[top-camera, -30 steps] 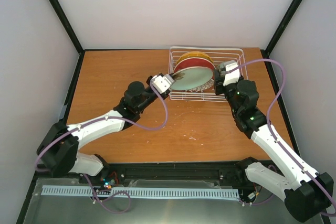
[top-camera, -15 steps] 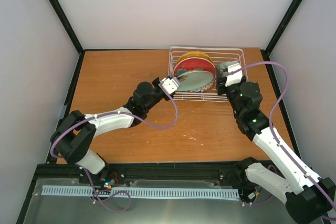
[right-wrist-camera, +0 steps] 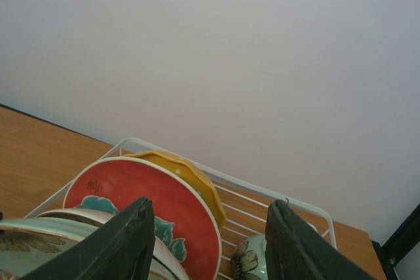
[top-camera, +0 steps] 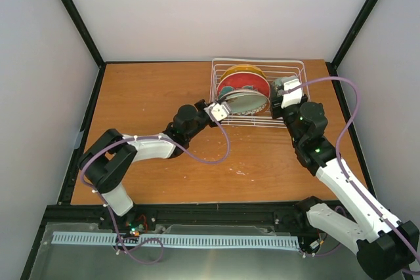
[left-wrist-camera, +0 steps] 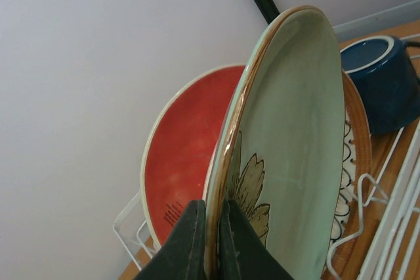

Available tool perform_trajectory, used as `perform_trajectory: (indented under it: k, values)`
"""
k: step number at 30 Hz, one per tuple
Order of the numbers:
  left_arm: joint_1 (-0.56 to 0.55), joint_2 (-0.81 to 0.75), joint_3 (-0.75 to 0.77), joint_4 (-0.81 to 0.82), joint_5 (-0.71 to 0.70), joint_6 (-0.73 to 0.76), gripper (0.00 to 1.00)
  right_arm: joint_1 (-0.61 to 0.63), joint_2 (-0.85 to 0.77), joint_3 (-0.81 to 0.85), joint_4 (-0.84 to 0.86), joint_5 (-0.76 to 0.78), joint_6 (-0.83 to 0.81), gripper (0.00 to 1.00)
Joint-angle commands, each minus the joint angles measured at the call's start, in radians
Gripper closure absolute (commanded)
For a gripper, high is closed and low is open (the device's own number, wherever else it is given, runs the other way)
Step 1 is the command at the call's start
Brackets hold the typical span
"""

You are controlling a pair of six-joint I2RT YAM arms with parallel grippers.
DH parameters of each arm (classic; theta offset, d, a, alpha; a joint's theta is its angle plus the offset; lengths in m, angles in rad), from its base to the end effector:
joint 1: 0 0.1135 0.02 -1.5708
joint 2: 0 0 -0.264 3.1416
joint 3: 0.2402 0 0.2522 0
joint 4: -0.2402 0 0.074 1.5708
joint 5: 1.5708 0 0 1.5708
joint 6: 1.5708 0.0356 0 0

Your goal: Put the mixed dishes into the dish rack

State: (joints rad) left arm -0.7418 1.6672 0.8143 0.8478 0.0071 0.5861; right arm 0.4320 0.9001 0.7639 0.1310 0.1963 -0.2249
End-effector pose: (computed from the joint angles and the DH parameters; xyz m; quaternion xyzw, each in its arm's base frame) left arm 0.2662 -0.2443 0.2307 0.4388 0.5568 -0.0574 0.7030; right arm 0.1988 0.0840 0.3459 -0.1622 0.6901 0.0034 0.7053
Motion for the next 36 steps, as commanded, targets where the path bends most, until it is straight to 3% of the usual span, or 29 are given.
perform_trajectory:
  k: [1, 10, 28, 36]
  values:
    - [-0.004, -0.003, 0.064, 0.272, -0.006, 0.072, 0.99, -0.002, -0.022, -0.012, 0.028, 0.023, -0.017, 0.53]
    - [-0.003, 0.035, 0.021, 0.320, 0.036, 0.128, 0.97, -0.001, -0.003, -0.008, 0.023, 0.026, -0.013, 0.53]
    - [-0.004, 0.099, 0.052, 0.136, 0.099, 0.075, 0.93, -0.002, -0.006, -0.019, 0.008, 0.029, 0.009, 0.53]
    - [-0.004, 0.130, 0.065, 0.136, 0.097, 0.036, 0.74, -0.002, -0.008, -0.022, 0.006, 0.037, 0.006, 0.51]
